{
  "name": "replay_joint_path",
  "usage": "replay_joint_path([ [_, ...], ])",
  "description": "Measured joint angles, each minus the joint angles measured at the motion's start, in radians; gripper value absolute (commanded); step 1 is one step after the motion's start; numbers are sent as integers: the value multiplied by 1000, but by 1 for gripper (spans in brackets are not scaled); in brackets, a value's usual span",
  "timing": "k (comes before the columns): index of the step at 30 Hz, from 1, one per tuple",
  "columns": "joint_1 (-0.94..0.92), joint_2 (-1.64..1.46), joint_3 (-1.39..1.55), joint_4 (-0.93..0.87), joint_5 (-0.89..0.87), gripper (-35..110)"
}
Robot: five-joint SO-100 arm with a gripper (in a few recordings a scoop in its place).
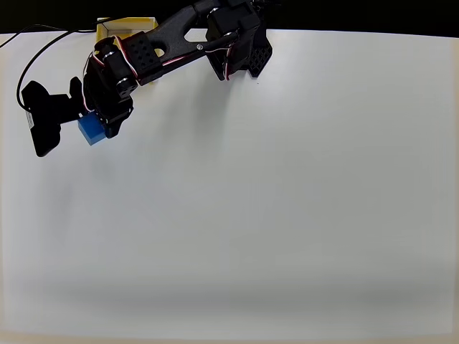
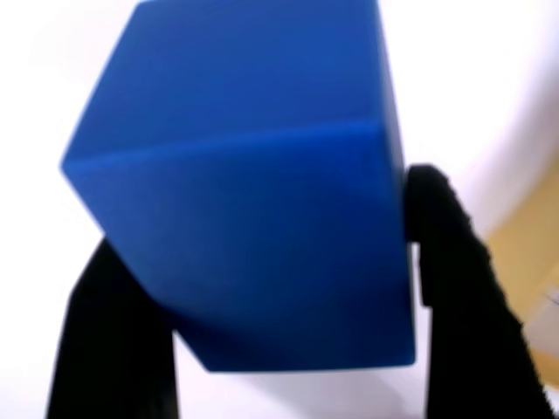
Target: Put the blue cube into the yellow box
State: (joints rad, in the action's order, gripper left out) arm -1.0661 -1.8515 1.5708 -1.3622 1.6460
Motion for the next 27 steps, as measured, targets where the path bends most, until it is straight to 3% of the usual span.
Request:
replay_joint_path([
  [15, -373, -249, 313, 40, 60, 15],
  [27, -468, -253, 572, 215, 67, 15],
])
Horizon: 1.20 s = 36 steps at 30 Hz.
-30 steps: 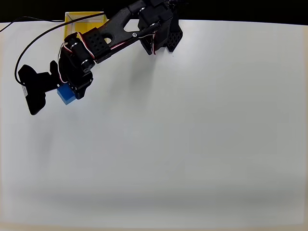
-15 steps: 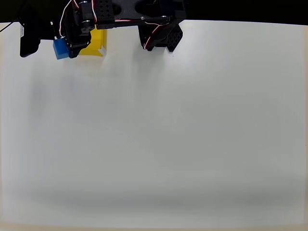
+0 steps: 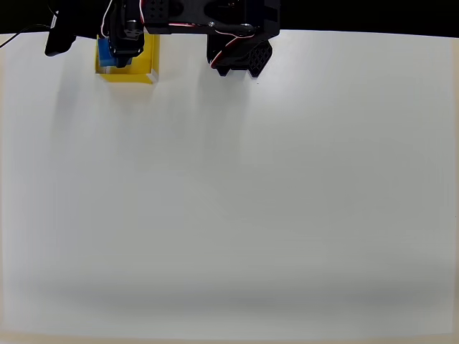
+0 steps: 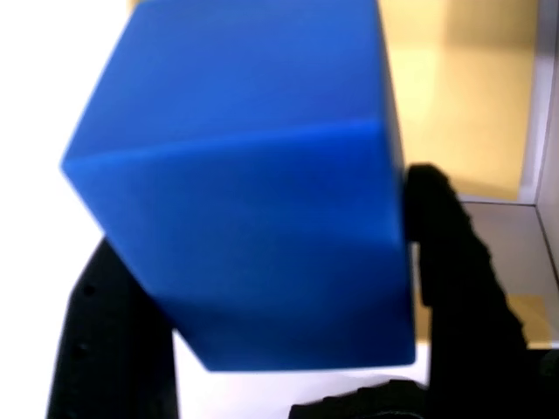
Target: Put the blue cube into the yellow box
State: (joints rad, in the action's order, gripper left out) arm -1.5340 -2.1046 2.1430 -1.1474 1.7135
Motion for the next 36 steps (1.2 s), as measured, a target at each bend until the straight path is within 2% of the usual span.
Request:
replay_joint_path([
  [6, -18, -2, 107, 107, -17, 15],
  [18, -49, -5, 268, 201, -8, 16],
  [26, -67, -9, 333, 252, 8, 34],
  [32, -87, -44, 347, 250, 11, 39],
  [36, -100, -57, 345, 184, 15, 39],
])
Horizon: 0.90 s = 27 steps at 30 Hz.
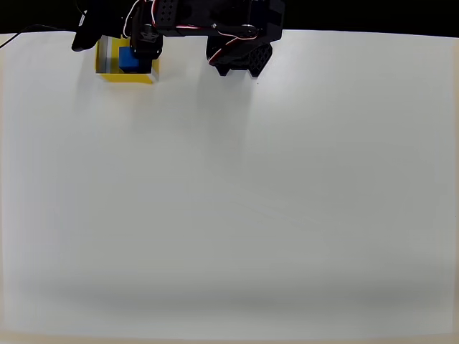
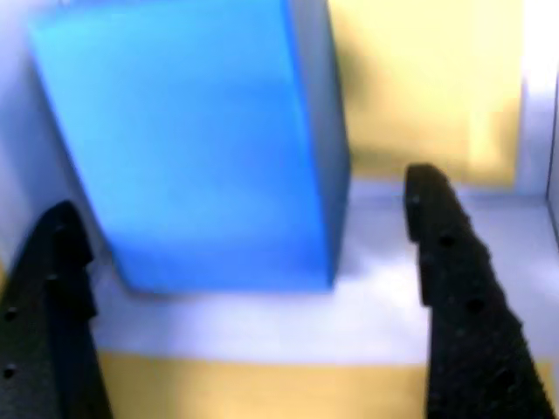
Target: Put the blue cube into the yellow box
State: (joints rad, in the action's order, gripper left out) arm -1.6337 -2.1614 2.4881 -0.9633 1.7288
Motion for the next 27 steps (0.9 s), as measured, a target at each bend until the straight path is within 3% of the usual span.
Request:
replay_joint_path([
  [19, 0, -189, -442, -495, 74, 44],
  [27, 249, -344, -495, -517, 18, 45],
])
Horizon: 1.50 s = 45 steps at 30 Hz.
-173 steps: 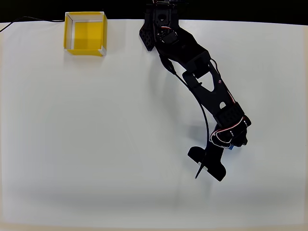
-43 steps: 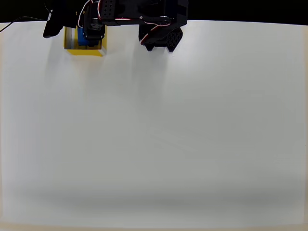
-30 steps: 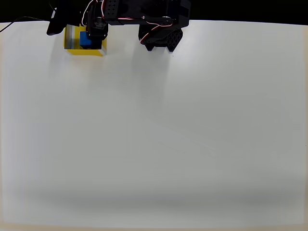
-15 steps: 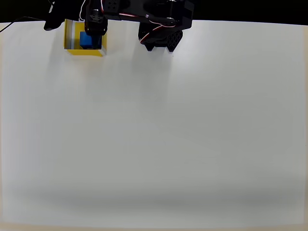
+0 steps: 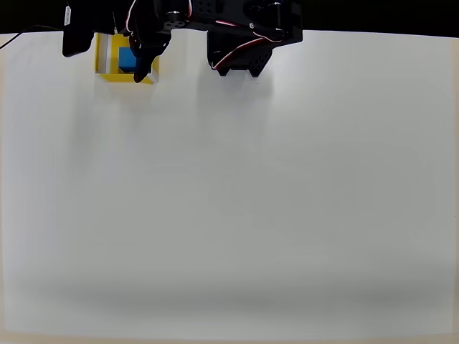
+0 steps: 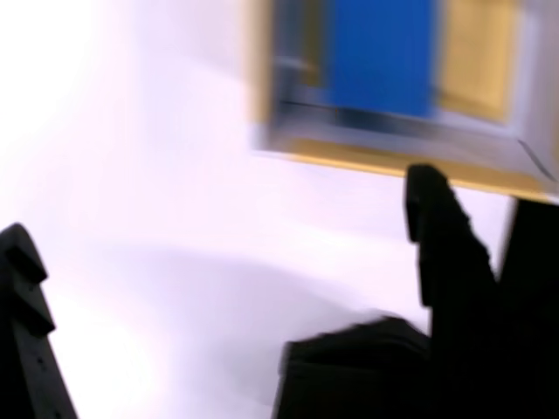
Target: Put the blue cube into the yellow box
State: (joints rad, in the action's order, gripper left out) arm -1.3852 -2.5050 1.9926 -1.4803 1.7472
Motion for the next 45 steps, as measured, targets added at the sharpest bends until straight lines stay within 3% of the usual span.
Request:
replay_joint_path([
  [7, 379, -127, 110, 51, -25, 34],
  [14, 836, -295, 523, 232, -83, 23],
  [22, 1207, -463, 844, 316, -152, 8],
  [34, 1342, -765, 1092, 196, -133, 0],
  [45, 1365, -815, 1126, 138, -81, 0],
])
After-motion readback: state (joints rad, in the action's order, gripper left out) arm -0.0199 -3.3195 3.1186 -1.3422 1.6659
